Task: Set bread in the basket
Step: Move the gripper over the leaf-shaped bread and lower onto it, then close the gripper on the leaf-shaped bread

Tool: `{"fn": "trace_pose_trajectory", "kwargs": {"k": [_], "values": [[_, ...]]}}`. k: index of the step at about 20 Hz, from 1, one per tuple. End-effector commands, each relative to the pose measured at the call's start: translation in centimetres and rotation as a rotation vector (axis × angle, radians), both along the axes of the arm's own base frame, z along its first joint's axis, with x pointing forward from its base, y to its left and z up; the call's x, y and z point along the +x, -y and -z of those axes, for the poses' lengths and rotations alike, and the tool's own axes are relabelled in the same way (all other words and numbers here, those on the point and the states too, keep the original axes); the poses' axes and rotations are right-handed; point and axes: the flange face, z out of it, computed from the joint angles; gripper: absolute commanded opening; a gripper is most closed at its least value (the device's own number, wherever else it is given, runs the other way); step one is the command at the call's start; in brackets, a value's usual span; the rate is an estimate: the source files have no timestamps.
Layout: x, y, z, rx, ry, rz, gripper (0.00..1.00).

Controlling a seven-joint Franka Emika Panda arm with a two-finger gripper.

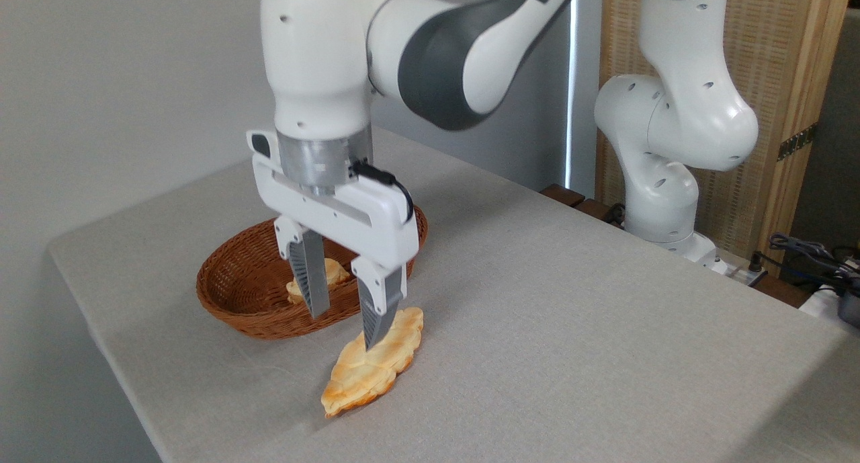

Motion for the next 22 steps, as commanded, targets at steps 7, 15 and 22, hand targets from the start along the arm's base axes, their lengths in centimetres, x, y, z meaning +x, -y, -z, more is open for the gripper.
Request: {"fn": "trace_pose_trajectory", "kwargs": {"k": [7,15,22], "values": [[0.3,-1.1,5.4,-0.007,-0.047,-0.044,1.0],[1.2,0.7,8.0,-0.011,-0.061,-0.017,1.0],[1.4,1.3,8.2,-0.01,-0.062,0.004,0.46]]}}
